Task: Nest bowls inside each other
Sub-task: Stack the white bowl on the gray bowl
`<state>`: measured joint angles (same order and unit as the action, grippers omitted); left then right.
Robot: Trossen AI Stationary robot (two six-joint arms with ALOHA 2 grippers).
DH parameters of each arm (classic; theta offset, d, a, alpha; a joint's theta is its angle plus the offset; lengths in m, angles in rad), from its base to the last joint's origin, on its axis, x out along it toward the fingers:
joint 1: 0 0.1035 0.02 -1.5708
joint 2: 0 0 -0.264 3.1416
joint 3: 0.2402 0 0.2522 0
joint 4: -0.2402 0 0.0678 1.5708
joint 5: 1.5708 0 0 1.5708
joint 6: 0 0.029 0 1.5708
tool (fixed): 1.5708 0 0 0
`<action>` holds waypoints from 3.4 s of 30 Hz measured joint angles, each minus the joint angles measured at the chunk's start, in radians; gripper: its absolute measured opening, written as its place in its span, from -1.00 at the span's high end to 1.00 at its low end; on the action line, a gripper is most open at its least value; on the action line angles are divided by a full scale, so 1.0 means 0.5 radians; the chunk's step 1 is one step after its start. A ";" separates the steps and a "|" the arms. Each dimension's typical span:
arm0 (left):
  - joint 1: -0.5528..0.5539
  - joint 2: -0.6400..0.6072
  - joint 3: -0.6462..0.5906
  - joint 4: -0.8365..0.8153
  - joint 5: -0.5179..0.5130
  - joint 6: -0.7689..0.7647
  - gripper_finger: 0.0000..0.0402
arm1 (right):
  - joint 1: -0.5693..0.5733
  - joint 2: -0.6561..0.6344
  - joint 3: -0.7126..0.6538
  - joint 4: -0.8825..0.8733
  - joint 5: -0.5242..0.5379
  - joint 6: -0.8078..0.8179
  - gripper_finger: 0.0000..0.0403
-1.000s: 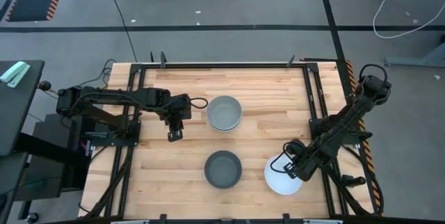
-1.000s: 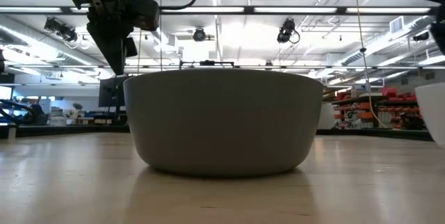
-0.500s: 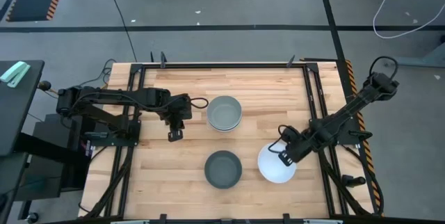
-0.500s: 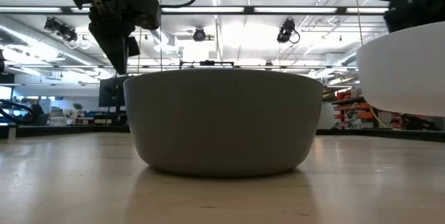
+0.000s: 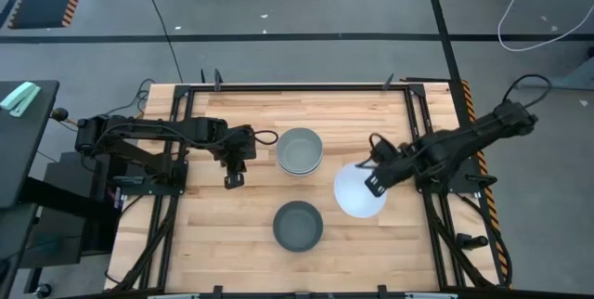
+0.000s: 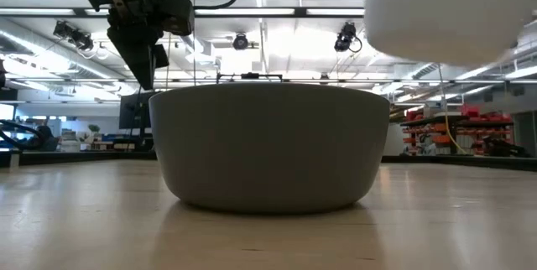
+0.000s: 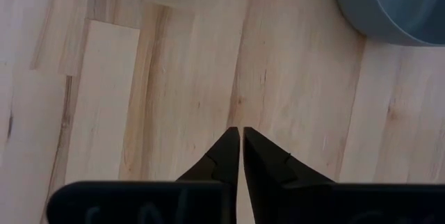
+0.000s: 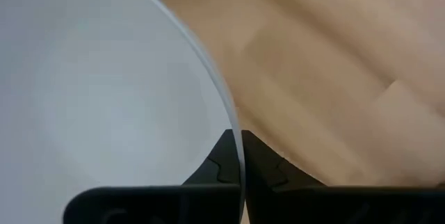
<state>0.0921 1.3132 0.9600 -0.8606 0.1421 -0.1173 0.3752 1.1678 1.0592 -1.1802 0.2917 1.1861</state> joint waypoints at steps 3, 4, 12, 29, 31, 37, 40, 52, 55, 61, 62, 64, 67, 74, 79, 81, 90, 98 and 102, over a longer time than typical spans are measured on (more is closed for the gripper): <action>0.001 0.000 0.000 0.000 0.000 0.001 0.87 | -0.102 0.066 0.218 -0.139 0.078 -0.082 0.99; 0.001 0.000 0.000 0.000 0.000 0.001 0.88 | -0.145 0.095 0.278 -0.168 0.090 -0.123 0.99; 0.001 0.000 0.000 0.000 0.000 0.060 0.91 | -0.536 0.352 0.676 -0.179 0.085 -0.572 0.99; 0.001 0.000 0.000 -0.016 -0.008 0.124 0.91 | -1.143 0.953 1.206 -0.157 -0.328 -1.145 0.99; 0.001 0.000 0.000 -0.055 -0.040 0.124 0.92 | -1.183 1.025 1.284 -0.145 -0.349 -1.198 0.99; 0.052 0.000 0.000 -0.253 -0.147 0.097 0.88 | -1.240 1.244 1.492 -0.133 -0.437 -1.362 0.99; 0.110 0.000 0.000 -0.295 -0.151 0.090 0.88 | -1.252 1.335 1.557 -0.129 -0.473 -1.431 0.99; 0.396 -0.146 0.000 -0.388 -0.150 0.117 0.93 | -1.319 1.514 1.572 -0.071 -0.539 -1.527 0.99; 0.467 -0.255 0.000 -0.391 -0.151 0.119 0.89 | -1.334 1.553 1.572 -0.068 -0.568 -1.541 0.99; 0.543 -0.465 0.000 -0.403 -0.150 0.154 0.90 | -1.349 1.638 1.572 -0.070 -0.607 -1.580 0.99; 0.552 -0.495 0.000 -0.403 -0.150 0.155 0.91 | -1.350 1.646 1.572 -0.068 -0.622 -1.581 0.99; 0.565 -0.554 0.000 -0.402 -0.150 0.155 0.93 | -1.352 1.668 1.572 -0.069 -0.646 -1.584 0.99; 0.576 -0.612 0.000 -0.401 -0.151 0.154 0.94 | -1.352 1.689 1.568 -0.064 -0.663 -1.594 0.99; 0.577 -0.641 0.000 -0.395 -0.151 0.155 0.88 | -1.350 1.759 1.568 -0.103 -0.705 -1.594 0.99; 0.577 -0.641 0.000 -0.381 -0.152 0.155 0.87 | -1.349 1.798 1.567 -0.102 -0.753 -1.631 0.99; 0.577 -0.641 0.000 -0.381 -0.151 0.156 0.88 | -1.348 1.799 1.567 -0.098 -0.757 -1.632 0.98; 0.577 -0.641 0.000 -0.376 -0.156 0.156 0.93 | -1.337 1.735 1.565 0.002 -0.719 -1.635 0.89; 0.577 -0.639 0.000 -0.368 -0.156 0.154 0.88 | -1.321 1.721 1.565 -0.014 -0.719 -1.594 0.80; 0.577 -0.639 0.000 -0.367 -0.156 0.154 0.91 | -1.321 1.720 1.565 -0.013 -0.720 -1.594 0.74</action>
<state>0.3805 0.9939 0.9600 -1.0442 0.0643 -0.0402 -0.2852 2.0277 1.8420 -1.1870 -0.0682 0.3890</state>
